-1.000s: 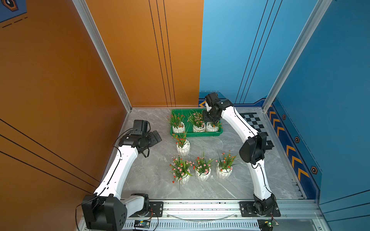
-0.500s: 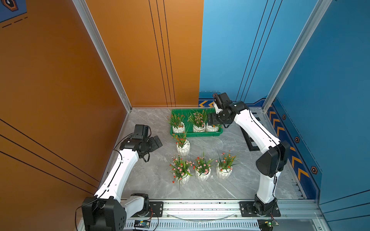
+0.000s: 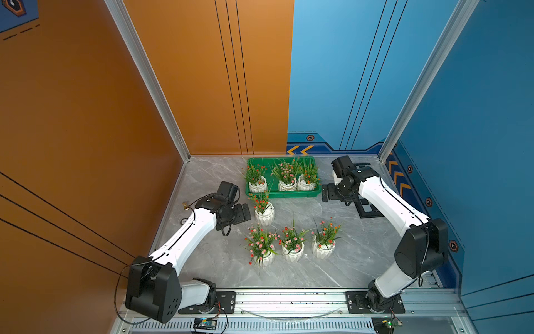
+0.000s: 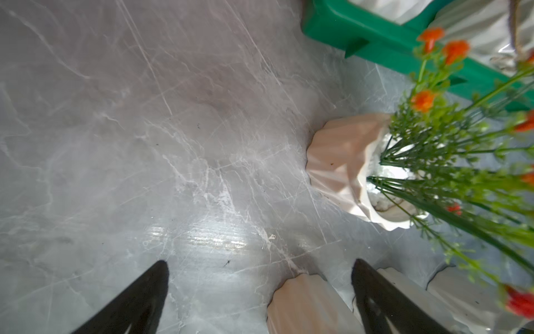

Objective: Put the potted gypsophila into the storage box
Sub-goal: Place the baby's breath potted plant at the storage box, then pick up the baby's breath potted plant from the center of the board.

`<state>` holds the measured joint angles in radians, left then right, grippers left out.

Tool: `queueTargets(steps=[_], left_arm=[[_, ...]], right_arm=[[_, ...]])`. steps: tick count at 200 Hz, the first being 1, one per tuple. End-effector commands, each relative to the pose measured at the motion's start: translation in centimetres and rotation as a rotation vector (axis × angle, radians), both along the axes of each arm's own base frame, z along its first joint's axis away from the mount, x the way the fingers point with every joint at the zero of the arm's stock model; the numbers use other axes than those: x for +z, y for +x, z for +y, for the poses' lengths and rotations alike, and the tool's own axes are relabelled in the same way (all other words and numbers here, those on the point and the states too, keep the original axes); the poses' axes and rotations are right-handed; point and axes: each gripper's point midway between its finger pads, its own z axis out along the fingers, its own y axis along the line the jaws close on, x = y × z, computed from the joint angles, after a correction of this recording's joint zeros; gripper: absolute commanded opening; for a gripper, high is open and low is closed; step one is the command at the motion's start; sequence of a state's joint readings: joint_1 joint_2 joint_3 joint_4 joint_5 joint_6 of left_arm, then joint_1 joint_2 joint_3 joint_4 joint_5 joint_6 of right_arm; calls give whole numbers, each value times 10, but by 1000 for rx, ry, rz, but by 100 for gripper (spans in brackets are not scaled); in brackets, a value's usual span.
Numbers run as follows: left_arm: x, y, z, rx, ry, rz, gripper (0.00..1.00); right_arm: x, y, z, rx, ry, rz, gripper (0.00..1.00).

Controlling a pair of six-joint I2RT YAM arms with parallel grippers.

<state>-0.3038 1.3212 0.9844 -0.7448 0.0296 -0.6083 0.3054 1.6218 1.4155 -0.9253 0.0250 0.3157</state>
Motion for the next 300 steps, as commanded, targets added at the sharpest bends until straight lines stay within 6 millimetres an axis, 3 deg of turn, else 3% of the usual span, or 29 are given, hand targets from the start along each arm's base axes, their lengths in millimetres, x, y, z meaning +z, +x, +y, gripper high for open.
queueTargets(steps=[1, 39, 99, 300], left_arm=[[7, 15, -8, 14, 2, -39, 98], [12, 32, -28, -16, 5, -51, 96], [-3, 43, -49, -36, 16, -18, 88], [-30, 53, -54, -35, 60, 30, 43]], right_arm=[[8, 0, -7, -37, 46, -53, 100], [2, -7, -23, -67, 53, -46, 100], [-6, -12, -38, -95, 64, -35, 100], [-18, -13, -46, -117, 68, -12, 99]])
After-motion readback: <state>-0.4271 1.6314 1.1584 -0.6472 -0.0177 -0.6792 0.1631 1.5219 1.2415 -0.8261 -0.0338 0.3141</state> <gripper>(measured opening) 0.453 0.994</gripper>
